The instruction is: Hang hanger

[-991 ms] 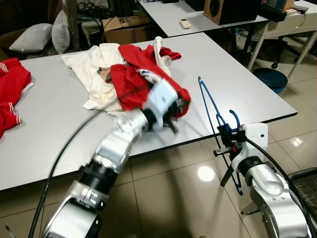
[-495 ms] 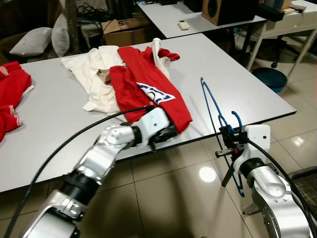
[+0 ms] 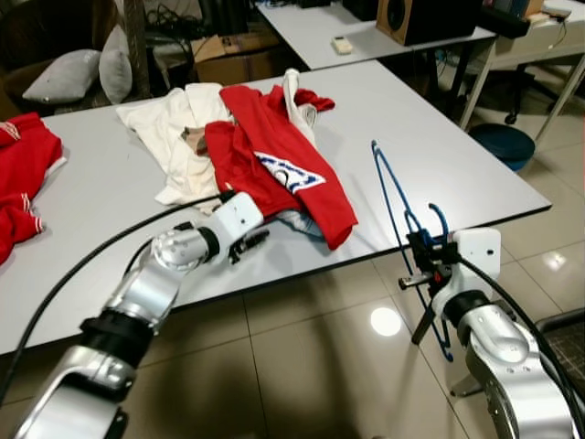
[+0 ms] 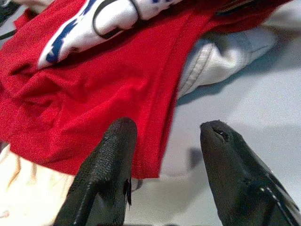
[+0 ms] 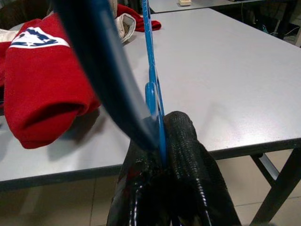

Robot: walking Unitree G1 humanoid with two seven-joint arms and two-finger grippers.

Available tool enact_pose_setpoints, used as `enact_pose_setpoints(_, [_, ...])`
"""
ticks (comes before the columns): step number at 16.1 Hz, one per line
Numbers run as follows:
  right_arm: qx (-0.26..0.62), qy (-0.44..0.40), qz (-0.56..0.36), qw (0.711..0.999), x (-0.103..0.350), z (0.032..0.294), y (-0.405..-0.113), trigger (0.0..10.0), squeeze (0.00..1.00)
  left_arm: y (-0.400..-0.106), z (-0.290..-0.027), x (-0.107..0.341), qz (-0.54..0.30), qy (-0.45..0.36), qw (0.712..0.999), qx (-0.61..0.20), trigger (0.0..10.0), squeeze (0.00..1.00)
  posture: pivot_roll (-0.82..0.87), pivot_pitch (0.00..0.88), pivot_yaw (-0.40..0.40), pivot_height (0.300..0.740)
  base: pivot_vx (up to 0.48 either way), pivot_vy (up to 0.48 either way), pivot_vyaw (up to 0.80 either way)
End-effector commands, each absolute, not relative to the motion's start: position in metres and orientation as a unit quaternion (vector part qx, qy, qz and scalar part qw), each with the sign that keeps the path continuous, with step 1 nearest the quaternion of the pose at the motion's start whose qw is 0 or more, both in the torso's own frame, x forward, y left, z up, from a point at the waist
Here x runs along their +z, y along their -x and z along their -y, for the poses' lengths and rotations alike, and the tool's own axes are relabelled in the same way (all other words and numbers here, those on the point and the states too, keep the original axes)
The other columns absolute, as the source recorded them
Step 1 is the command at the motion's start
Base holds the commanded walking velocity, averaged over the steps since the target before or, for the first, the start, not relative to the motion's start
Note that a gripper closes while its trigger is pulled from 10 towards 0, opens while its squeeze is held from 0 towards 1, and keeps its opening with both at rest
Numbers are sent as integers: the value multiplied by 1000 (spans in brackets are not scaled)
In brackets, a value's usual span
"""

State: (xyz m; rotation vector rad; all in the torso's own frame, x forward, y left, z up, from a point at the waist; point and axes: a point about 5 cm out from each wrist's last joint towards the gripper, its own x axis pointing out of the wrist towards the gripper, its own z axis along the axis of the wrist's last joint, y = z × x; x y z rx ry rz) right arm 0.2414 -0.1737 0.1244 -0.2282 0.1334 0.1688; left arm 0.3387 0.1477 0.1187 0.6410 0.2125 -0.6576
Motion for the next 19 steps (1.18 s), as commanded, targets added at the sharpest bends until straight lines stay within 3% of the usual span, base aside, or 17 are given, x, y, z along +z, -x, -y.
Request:
enact_pose_setpoints(1, [85,112,-57,988,129,172,-243,10000,0,-344,-152,123,-99,-314,898,-292,10000,0,-90,0,107,740,0,0,0])
enact_pose_setpoints(7, [85,114,-57,988,129,172,-243,10000,0,-350,-159,107,-113,-324,909,-238,10000,0,-91,0,107,740,0,0,0])
enact_pose_setpoints(9, [85,113,-56,988,129,172,-243,10000,0,-353,-159,104,-116,-323,913,-222,3843,0,-91,0,108,740,0,0,0])
enact_pose_setpoints(10, [84,112,-56,988,129,172,-243,10000,0,-354,-158,102,-119,-322,912,-222,2078,0,-92,0,109,740,0,0,0])
enact_pose_setpoints(11, [84,112,-56,989,129,172,-243,10000,0,-355,-158,101,-120,-320,913,-221,1333,0,-92,0,109,740,0,0,0])
enact_pose_setpoints(12, [84,112,-56,989,129,172,-243,10000,0,-355,-158,101,-120,-320,913,-221,1333,0,-92,0,109,740,0,0,0])
enact_pose_setpoints(13, [83,112,-57,989,129,172,-243,10000,0,-356,-158,100,-122,-313,917,-216,39,0,-93,0,108,740,0,0,0])
enact_pose_setpoints(19, [84,114,-57,988,129,172,-244,10000,0,-360,-158,96,-124,-308,921,-206,0,0,-92,0,104,740,0,0,0])
